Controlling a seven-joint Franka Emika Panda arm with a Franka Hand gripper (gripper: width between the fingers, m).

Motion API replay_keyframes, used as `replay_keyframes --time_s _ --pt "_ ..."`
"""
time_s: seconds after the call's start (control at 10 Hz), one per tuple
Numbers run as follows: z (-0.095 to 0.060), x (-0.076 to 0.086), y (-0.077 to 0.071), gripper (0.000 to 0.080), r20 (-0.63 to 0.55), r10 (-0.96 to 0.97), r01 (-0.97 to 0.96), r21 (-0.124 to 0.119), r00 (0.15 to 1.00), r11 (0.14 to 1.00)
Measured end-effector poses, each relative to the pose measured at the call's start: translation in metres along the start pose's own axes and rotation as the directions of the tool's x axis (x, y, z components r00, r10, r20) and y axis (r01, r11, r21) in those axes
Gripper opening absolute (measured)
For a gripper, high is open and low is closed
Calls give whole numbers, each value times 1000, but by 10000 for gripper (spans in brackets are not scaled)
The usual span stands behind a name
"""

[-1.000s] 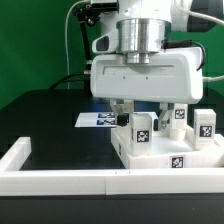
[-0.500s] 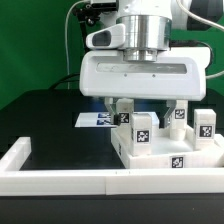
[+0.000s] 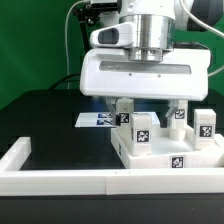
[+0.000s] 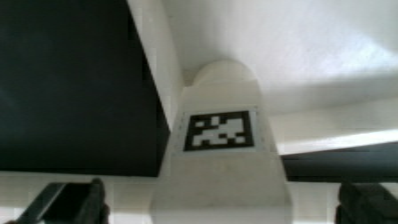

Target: Assemble square table

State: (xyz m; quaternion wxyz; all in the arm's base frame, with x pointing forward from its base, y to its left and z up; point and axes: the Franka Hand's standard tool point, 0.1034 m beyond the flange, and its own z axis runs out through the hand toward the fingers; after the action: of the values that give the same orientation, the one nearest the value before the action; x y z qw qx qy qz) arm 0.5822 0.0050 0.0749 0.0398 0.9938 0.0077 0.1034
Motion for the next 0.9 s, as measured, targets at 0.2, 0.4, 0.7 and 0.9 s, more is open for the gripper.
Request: replay_keyframes --time_s 0.2,0.4,0.7,0.9 --pt "-1 1 -4 649 5 -50 50 -5 999 999" --pt "0 1 -4 520 4 -47 47 -5 999 999" --pt "-1 2 -4 294 2 -46 46 -5 999 999" --pt "-1 2 -4 295 2 -46 46 -5 999 999"
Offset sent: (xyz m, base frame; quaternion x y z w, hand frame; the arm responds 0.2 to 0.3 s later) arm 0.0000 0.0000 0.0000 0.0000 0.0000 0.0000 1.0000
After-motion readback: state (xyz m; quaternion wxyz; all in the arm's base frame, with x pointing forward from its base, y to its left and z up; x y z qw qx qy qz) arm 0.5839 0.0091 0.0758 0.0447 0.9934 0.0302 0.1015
